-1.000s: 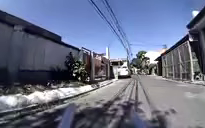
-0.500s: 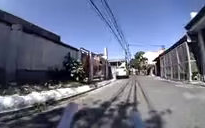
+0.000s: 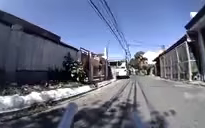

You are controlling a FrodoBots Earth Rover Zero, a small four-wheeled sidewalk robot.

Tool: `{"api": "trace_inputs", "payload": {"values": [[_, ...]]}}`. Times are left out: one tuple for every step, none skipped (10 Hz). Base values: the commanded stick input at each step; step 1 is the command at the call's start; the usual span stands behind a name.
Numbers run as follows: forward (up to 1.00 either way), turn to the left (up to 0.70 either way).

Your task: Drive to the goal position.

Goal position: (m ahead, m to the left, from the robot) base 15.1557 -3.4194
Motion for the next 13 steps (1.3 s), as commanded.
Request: {"api": "trace_inputs", "payload": {"values": [[0.00, -0.31], [0.90, -0.39], [1.00, -0.36], [1.00, -0.32], [1.00, -0.32], [1.00, -0.40], [1.00, -0.40], [1.00, -0.40], [1.00, -0.39], [1.00, -0.38], [1.00, -0.38], [1.00, -0.39], [1.00, -0.40]]}}
